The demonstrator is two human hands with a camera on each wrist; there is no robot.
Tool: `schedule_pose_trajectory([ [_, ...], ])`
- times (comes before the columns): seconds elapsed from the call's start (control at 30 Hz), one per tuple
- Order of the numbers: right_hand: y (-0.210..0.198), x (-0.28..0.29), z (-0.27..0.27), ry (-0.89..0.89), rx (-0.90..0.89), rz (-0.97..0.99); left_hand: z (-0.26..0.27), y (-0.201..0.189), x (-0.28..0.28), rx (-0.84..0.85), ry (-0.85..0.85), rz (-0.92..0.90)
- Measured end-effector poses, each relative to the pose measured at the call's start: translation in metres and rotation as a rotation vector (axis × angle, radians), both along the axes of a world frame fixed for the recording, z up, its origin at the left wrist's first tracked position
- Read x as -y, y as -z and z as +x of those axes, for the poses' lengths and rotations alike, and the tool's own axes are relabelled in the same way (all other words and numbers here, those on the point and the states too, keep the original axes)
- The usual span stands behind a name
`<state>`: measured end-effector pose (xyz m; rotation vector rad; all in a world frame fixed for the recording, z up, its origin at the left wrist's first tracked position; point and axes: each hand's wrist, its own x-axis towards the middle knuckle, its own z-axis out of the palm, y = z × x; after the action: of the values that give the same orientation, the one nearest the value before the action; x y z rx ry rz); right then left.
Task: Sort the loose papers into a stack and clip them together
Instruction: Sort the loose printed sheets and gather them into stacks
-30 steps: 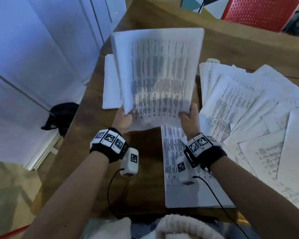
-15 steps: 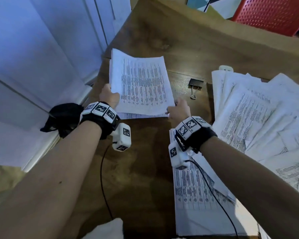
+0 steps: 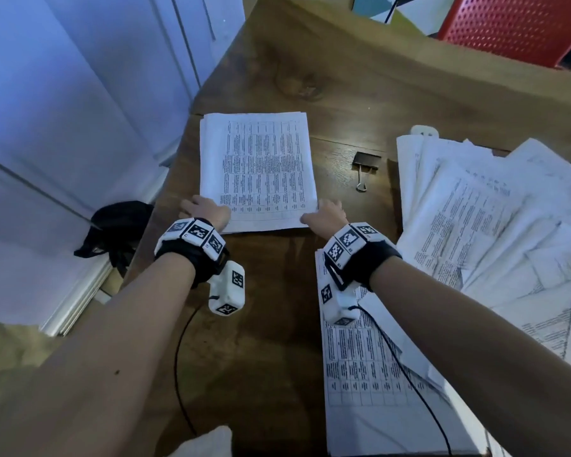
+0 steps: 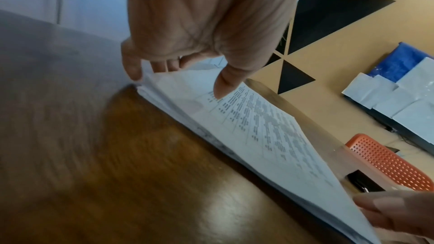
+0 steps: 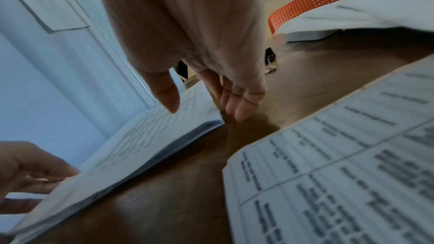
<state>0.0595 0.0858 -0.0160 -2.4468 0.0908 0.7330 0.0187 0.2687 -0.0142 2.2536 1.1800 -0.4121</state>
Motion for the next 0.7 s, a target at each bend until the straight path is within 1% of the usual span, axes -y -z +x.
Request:
schedule_pose_trajectory([
  [0.1,-0.003,0.027,0.003,0.034,0.045,0.083,0.000,-0.007,0.015,0.087,0.007,0.014],
  [0.17,-0.004,0.053,0.001,0.073,0.112,0.130,0.001,-0.011,0.037,0.192,0.062,0.013],
  [0.23,-0.009,0.085,-0.006,0.143,0.169,0.158,0.003,-0.013,0.068,0.257,0.151,-0.001],
  [0.3,-0.015,0.121,-0.017,0.197,0.221,0.135,0.006,-0.012,0.104,0.296,0.250,-0.049],
  [0.4,-0.019,0.176,-0.037,0.283,0.285,0.018,0.002,-0.009,0.162,0.328,0.378,-0.177],
  [0.47,-0.019,0.206,-0.051,0.312,0.254,-0.130,-0.002,-0.005,0.198,0.265,0.448,-0.233],
  [0.57,-0.016,0.244,-0.073,0.309,0.125,-0.305,-0.011,-0.003,0.246,0.146,0.552,-0.313],
  [0.63,-0.010,0.263,-0.084,0.300,0.035,-0.337,-0.018,-0.003,0.271,0.110,0.566,-0.339],
  [0.7,-0.002,0.274,-0.092,0.284,-0.029,-0.313,-0.023,0.000,0.291,0.109,0.556,-0.380],
])
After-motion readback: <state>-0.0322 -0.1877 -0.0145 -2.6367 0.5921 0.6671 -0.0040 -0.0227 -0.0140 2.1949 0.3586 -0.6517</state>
